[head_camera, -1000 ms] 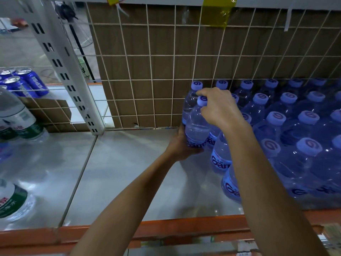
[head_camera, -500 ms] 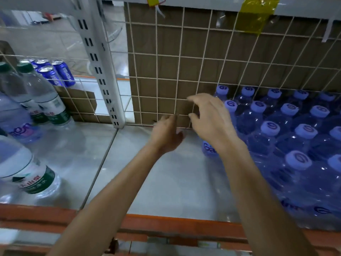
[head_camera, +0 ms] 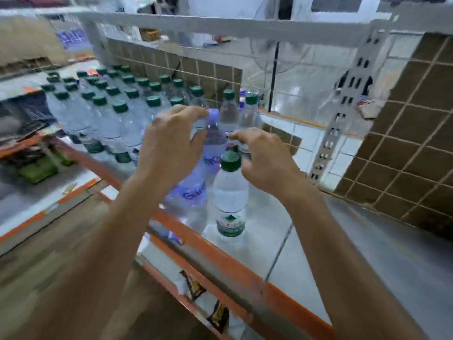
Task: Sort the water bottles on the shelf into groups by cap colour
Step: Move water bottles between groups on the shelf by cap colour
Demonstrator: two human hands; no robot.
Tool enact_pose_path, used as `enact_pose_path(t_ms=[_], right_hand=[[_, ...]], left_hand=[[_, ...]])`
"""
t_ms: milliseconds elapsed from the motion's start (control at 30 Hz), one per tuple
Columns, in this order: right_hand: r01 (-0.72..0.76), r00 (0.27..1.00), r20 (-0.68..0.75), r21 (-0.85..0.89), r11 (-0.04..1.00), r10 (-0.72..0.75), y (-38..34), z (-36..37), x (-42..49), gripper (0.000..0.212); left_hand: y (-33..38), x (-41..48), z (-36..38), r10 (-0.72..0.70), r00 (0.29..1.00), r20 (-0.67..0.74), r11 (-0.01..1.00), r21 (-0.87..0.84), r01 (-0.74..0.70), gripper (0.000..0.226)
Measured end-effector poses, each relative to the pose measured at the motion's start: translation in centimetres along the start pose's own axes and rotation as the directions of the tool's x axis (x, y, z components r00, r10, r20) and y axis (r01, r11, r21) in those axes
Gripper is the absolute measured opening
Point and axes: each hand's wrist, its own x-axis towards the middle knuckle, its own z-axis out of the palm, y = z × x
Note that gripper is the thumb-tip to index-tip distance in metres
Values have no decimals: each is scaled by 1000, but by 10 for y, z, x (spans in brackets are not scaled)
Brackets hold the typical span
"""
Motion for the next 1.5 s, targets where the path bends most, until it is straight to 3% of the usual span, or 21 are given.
enact_pose_path(t_ms=[200, 300, 400, 567, 600, 700, 733, 767, 833, 867, 933, 1033, 1133, 1267, 1400, 1500], right_hand=[[36, 995, 95, 62, 997, -42, -42, 10, 65, 49], [98, 953, 288, -15, 995, -90, -60, 22, 85, 46], [107, 873, 484, -50, 993, -70, -69, 58, 85, 63], [-32, 942, 337, 68, 997, 7, -41, 135, 41, 58], [-80, 940, 337, 45, 996, 60, -34, 147, 29, 61], [-97, 908, 380, -212, 972, 174, -15, 167, 6, 68], [-95, 907, 381, -227, 969, 178, -9, 169, 6, 68], [-113, 910, 374, -192, 975, 179, -5, 168, 7, 68], [-259, 932, 270, 27, 965, 243, 1, 165, 13, 67], [-334, 936, 166, 142, 932, 310, 5, 163, 18, 65], [-410, 908, 31, 268, 872, 417, 10, 158, 32, 64], [-379, 920, 32, 332, 864, 392, 14, 161, 53, 74], [-392, 907, 64, 485, 782, 415, 14, 171, 59, 78], [-398, 880, 18, 574, 716, 474, 18, 173, 56, 53], [-392, 904, 120, 617, 683, 410, 12, 175, 62, 63], [-385, 909, 106, 585, 714, 404, 11, 178, 67, 69]], left_hand=[[-97, -9, 6, -155, 988, -6, 987, -31, 155, 49], [-122, -10, 33, -241, 970, 41, 967, -79, 243, 52], [-117, -31, 74, -316, 944, -94, 907, -322, 271, 37], [-113, -69, 130, -316, 938, -145, 858, -466, 217, 19], [-115, -76, 138, -297, 950, -99, 858, -464, 220, 18], [-118, -95, 149, -227, 943, 243, 850, -424, 313, 40], [-120, -97, 149, -181, 949, 256, 869, -410, 277, 41], [-122, -97, 148, -147, 973, 180, 880, -425, 211, 35], [-125, -95, 144, -179, 978, -105, 877, -468, 110, 20], [-127, -92, 142, -261, 943, -205, 862, -489, 133, 19], [-138, -84, 142, -438, 867, -239, 810, -523, 265, 36], [-158, -71, 150, -575, 817, -36, 698, -544, 467, 75], [-170, -58, 153, -571, 802, 176, 585, -598, 548, 76], [-182, -50, 149, -522, 826, 214, 626, -561, 541, 64], [-182, -45, 145, -429, 875, 225, 700, -529, 480, 67], [-177, -42, 145, -369, 884, 288, 695, -546, 468, 68]])
